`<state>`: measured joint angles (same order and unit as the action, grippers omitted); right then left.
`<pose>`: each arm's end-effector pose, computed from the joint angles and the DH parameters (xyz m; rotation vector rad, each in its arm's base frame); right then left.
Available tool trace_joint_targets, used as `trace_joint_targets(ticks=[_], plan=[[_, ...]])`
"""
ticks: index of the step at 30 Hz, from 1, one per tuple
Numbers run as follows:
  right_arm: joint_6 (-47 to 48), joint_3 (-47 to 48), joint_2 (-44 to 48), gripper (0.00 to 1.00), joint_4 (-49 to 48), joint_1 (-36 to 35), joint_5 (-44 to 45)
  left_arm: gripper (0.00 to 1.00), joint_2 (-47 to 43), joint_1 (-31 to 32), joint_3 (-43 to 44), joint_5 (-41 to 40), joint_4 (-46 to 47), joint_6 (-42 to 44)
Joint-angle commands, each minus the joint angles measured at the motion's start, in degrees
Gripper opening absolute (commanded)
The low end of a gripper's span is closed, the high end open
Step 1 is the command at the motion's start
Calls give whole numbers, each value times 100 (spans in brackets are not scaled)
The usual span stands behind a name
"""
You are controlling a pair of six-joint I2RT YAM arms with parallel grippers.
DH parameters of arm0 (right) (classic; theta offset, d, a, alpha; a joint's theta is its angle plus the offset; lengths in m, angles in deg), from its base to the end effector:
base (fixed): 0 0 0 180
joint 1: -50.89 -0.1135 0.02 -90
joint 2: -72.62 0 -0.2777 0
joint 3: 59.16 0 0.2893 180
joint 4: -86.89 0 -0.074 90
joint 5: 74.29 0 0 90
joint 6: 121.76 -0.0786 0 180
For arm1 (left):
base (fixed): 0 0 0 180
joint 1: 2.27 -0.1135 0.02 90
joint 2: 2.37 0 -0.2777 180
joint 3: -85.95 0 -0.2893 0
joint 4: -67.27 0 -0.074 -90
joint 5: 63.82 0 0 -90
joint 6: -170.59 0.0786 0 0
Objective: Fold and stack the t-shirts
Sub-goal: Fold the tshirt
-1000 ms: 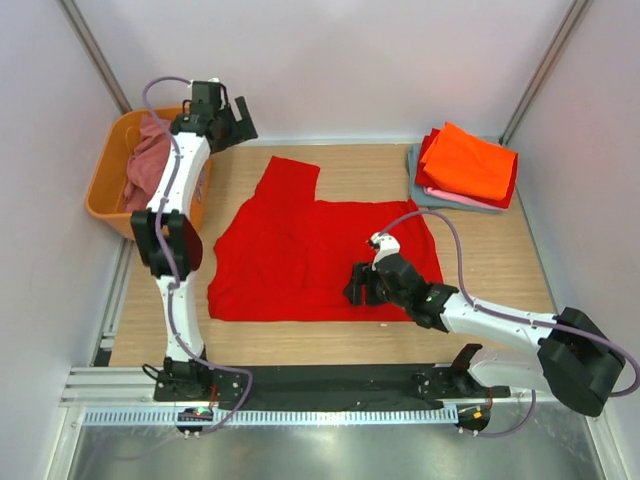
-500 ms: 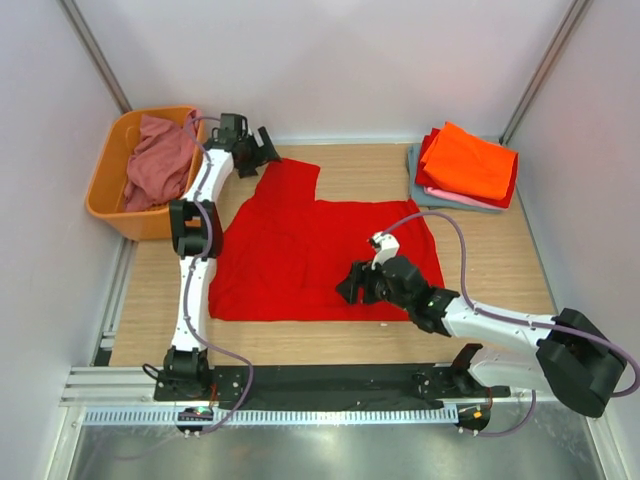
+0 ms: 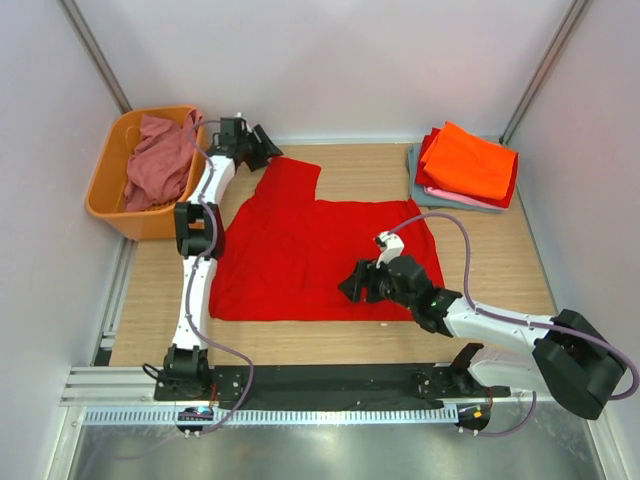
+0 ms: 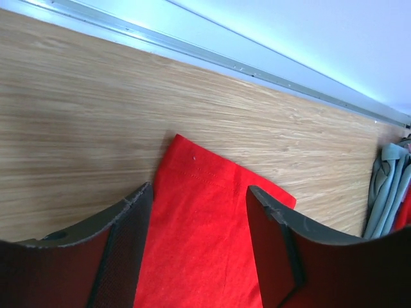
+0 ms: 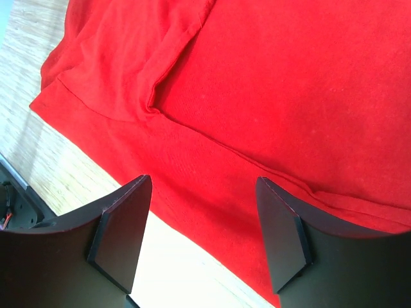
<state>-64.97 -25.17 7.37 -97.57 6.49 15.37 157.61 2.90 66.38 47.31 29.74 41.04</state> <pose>0.2049 0.2013 0.1468 -0.2133 2.1373 0.8331 0.6824 -0.0902 0.1220 -0.4732 2.2483 -0.8278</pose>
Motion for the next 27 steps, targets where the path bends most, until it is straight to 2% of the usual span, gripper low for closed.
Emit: trace_joint_targets(ticks=[1, 7, 18, 21, 24, 25, 27], plan=[[-71, -31, 83, 72, -397, 54, -115, 61, 297, 37, 60, 260, 68, -70], [-106, -57, 74, 72, -440, 133, -186, 52, 341, 89, 60, 313, 192, -114], [-168, -128, 74, 73, -563, 274, -361, 59, 376, 230, -186, 498, 218, 44], [-186, -145, 92, 72, -590, 327, -406, 50, 376, 274, -230, 436, 236, 105], [-203, -154, 101, 72, -599, 353, -432, 38, 367, 274, -248, 393, 323, 62], [-212, -172, 101, 72, -607, 353, -449, 25, 367, 274, -248, 384, 332, 27], [-221, -189, 109, 73, -634, 371, -450, 10, 376, 274, -248, 419, 385, 18]])
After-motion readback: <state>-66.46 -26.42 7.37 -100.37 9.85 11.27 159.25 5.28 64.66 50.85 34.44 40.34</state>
